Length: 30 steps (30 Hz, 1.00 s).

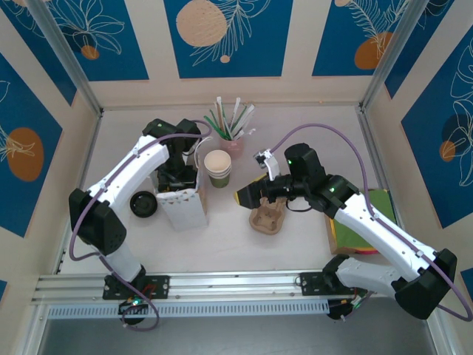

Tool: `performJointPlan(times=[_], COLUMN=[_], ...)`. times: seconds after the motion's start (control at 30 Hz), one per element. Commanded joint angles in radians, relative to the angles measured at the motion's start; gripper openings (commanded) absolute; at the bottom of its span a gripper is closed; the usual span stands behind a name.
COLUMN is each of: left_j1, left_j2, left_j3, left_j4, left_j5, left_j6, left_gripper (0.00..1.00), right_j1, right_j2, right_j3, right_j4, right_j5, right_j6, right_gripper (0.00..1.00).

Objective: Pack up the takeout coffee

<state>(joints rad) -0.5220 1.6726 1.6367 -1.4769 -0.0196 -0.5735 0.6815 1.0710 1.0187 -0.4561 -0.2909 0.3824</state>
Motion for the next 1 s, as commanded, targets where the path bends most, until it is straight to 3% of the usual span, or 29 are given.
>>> performJointPlan(times=[0.0, 0.97], left_j1=[-0.004, -0.005], left_j2=[-0.034, -0.060], left_j3=[-0.012, -0.051], left_j4=[-0.021, -0.025], left_j5=[-0.014, -0.002], left_j6=[0.005, -0.004], left_gripper=[0.58, 0.58], right_j1=[0.009, 0.009], right_j2=[0.002, -0.003], right_j3=[0.006, 0.002], right_j4=[0.007, 0.008], right_j5=[-0.003, -0.003], right_j6=[-0.003, 0.001], right_gripper=[0.99, 0.99])
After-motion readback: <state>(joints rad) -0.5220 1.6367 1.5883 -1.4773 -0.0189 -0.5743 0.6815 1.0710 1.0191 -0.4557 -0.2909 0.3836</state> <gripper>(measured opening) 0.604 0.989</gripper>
